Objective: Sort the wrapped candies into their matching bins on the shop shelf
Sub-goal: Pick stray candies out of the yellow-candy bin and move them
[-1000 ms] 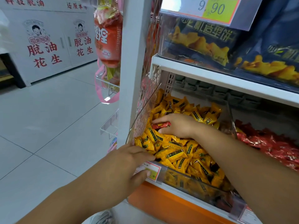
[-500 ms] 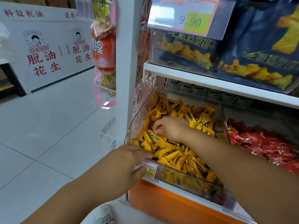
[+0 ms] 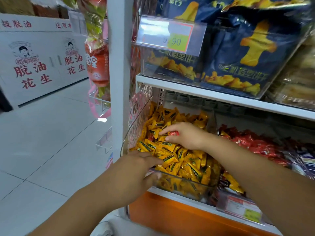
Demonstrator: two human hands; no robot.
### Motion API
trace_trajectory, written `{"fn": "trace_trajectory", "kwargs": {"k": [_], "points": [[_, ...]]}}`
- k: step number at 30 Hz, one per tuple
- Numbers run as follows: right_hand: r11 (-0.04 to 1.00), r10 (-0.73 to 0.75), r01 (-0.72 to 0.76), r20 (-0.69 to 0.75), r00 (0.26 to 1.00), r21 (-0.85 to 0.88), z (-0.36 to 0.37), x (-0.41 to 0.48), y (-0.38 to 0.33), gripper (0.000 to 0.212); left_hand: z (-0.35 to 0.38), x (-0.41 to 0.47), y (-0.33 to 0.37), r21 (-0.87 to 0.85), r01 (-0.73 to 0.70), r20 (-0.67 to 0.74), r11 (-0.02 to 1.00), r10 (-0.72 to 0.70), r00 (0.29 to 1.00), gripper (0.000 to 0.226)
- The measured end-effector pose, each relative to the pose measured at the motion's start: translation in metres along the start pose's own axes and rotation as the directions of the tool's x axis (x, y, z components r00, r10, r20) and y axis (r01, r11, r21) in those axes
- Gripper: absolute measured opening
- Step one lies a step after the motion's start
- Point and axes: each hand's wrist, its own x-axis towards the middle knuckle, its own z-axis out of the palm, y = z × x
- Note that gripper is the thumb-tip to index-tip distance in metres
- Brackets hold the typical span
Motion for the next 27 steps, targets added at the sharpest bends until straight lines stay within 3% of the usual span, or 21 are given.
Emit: {"fn": "trace_trajectory", "kwargs": {"k": [6,9,12,14,20,24,27], "points": [[0.951,0.001,0.009,0.032,0.999,-0.311,0.010,0.037,-0.024,0.039,-0.003,-0.009,-0.012,0.004,0.032,0.002,0.999,-0.032,0.999,0.045],[0.922,0.021,0.013,0.083,0.996,-0.387,0.021,0.055,-0.028,0.041,-0.007,-0.015,-0.021,-0.017,0.048,0.003,0.999,-0.047,0.999,0.039],[0.891,-0.002,0.013,0.024,1.000,-0.453,0.035,0.064,-0.025,0.033,-0.006,-0.014,-0.025,-0.020,0.041,0.004,0.999,-0.041,0.999,0.039],[0.911,-0.005,-0.011,-0.040,0.999,-0.413,0.038,0.061,-0.021,0.025,-0.005,-0.013,-0.025,-0.003,0.042,0.009,0.999,-0.042,0.999,0.040],[0.997,0.033,-0.051,-0.244,0.969,-0.066,0.005,0.015,-0.013,0.024,-0.001,-0.005,-0.022,0.006,0.010,-0.005,1.000,-0.010,1.000,0.039],[0.991,0.125,-0.092,-0.396,0.910,0.101,-0.029,-0.046,0.005,0.016,0.002,0.003,-0.008,-0.008,-0.010,-0.006,1.000,0.010,1.000,0.040],[0.966,0.257,-0.210,-0.486,0.835,0.150,-0.048,-0.091,0.039,0.020,0.007,0.012,0.008,-0.021,-0.028,0.008,0.999,0.029,1.000,0.042]]}}
